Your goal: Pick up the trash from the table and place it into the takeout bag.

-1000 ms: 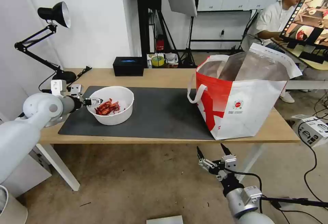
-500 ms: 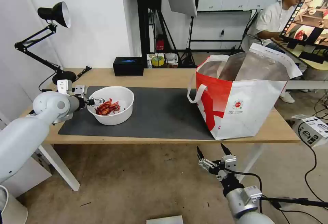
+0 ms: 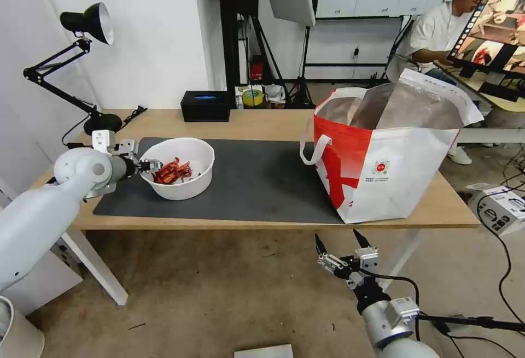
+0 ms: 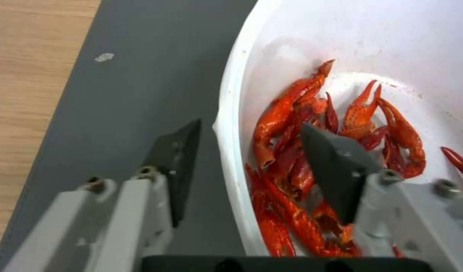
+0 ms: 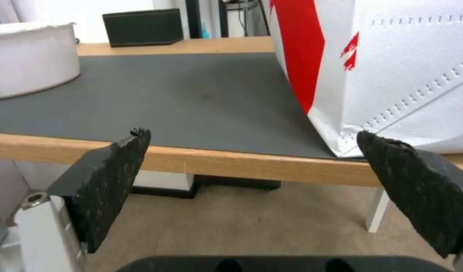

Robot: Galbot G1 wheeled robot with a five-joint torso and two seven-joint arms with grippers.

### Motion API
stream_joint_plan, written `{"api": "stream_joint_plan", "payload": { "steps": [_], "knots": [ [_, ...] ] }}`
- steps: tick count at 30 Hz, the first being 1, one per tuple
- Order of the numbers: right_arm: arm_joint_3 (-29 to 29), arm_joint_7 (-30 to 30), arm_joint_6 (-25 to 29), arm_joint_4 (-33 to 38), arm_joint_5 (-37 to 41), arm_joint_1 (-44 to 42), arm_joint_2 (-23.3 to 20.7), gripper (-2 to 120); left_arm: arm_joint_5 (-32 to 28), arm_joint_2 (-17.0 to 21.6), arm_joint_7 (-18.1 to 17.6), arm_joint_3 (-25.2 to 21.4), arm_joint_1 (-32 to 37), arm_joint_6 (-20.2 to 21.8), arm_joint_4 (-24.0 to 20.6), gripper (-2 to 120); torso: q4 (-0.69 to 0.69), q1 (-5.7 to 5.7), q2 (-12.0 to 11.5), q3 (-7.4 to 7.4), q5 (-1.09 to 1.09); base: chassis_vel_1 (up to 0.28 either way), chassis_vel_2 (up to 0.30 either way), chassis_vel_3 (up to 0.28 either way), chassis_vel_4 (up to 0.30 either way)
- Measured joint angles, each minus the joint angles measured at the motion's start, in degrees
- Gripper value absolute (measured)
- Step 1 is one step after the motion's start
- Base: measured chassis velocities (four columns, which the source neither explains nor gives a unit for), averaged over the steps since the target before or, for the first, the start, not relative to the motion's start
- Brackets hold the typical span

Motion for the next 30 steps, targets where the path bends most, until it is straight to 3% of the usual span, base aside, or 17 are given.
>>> {"api": "stream_joint_plan", "payload": {
  "steps": [3, 5, 13, 21, 30],
  "knots": [
    [0.0, 0.0, 0.0, 0.0, 0.0, 0.0, 0.0, 100, 0.0, 0.2, 0.0, 0.5, -0.5, 0.0, 0.2, 40, 0.00, 0.00, 0.0, 0.00, 0.00, 0.000, 0.000, 0.000, 0.000],
    [0.0, 0.0, 0.0, 0.0, 0.0, 0.0, 0.0, 100, 0.0, 0.5, 0.0, 1.0, -0.9, 0.0, 0.2, 27, 0.00, 0.00, 0.0, 0.00, 0.00, 0.000, 0.000, 0.000, 0.000],
    [0.0, 0.0, 0.0, 0.0, 0.0, 0.0, 0.0, 100, -0.1, 0.7, 0.1, 1.4, -0.9, -0.1, 0.0, 0, 0.00, 0.00, 0.0, 0.00, 0.00, 0.000, 0.000, 0.000, 0.000],
    [0.0, 0.0, 0.0, 0.0, 0.0, 0.0, 0.0, 100, -0.6, 0.7, 0.1, 0.9, 0.0, -0.2, -0.6, 0, 0.00, 0.00, 0.0, 0.00, 0.00, 0.000, 0.000, 0.000, 0.000],
    [0.0, 0.0, 0.0, 0.0, 0.0, 0.0, 0.0, 100, -3.8, 2.8, -0.3, -4.3, 0.8, 0.0, -5.5, 0, 0.01, 0.00, 0.0, 0.00, -0.01, 0.000, 0.000, 0.000, 0.000]
  ]
}}
